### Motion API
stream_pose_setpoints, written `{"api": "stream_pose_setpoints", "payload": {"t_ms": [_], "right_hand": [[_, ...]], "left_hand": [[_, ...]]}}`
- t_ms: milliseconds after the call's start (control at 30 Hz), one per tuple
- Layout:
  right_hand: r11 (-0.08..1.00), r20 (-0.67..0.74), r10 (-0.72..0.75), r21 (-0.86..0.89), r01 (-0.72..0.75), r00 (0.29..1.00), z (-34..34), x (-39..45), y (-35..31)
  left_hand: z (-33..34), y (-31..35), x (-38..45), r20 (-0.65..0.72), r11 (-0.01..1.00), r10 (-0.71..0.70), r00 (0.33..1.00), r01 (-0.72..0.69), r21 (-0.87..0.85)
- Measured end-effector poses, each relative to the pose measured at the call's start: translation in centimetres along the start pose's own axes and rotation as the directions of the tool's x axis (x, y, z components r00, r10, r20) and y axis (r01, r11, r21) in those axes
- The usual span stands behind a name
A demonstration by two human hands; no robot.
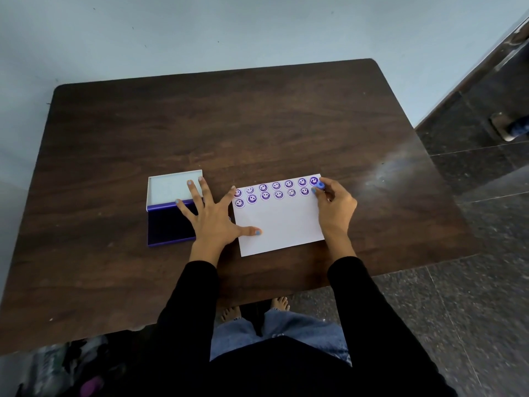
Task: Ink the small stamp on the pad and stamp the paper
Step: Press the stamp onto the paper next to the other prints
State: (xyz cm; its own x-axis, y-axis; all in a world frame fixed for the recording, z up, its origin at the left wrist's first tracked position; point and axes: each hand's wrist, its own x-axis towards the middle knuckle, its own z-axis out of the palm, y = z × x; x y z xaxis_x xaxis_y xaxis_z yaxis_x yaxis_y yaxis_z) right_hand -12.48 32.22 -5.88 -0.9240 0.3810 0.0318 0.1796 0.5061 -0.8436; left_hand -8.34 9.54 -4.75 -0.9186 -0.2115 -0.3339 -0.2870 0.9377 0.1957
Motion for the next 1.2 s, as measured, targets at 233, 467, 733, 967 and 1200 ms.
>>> {"api": "stream_pose_setpoints", "payload": {"t_ms": [233, 467, 733, 967, 1200], "right_hand": [[0.996, 0.004, -0.017, -0.086, 0.017, 1.000, -0.1, 0.0, -0.4], [0.994, 0.017, -0.010, -0.111, 0.012, 1.000, -0.2, 0.3, -0.8], [0.991, 0.003, -0.018, -0.135, 0.018, 1.000, -0.2, 0.3, -1.2], [0.989, -0.013, -0.007, -0.150, 0.005, 1.000, -0.1, 0.2, -1.4], [0.976, -0.167, 0.165, 0.173, -0.136, 0.972, -1.3, 0.8, -2.2]], "left_hand": [[-0.4, 0.3, 0.0, 0.011, 1.000, -0.005, 1.000, 0.005, 0.012], [-0.6, 0.3, 0.0, 0.022, 1.000, -0.009, 1.000, 0.008, 0.017], [-0.5, 0.3, 0.0, 0.013, 1.000, -0.003, 1.000, 0.002, 0.007], [0.1, 0.0, 0.3, -0.010, 1.000, 0.004, 1.000, -0.004, 0.012], [-0.1, 0.0, 0.6, -0.008, 0.998, 0.035, 0.999, -0.035, 0.057]]}}
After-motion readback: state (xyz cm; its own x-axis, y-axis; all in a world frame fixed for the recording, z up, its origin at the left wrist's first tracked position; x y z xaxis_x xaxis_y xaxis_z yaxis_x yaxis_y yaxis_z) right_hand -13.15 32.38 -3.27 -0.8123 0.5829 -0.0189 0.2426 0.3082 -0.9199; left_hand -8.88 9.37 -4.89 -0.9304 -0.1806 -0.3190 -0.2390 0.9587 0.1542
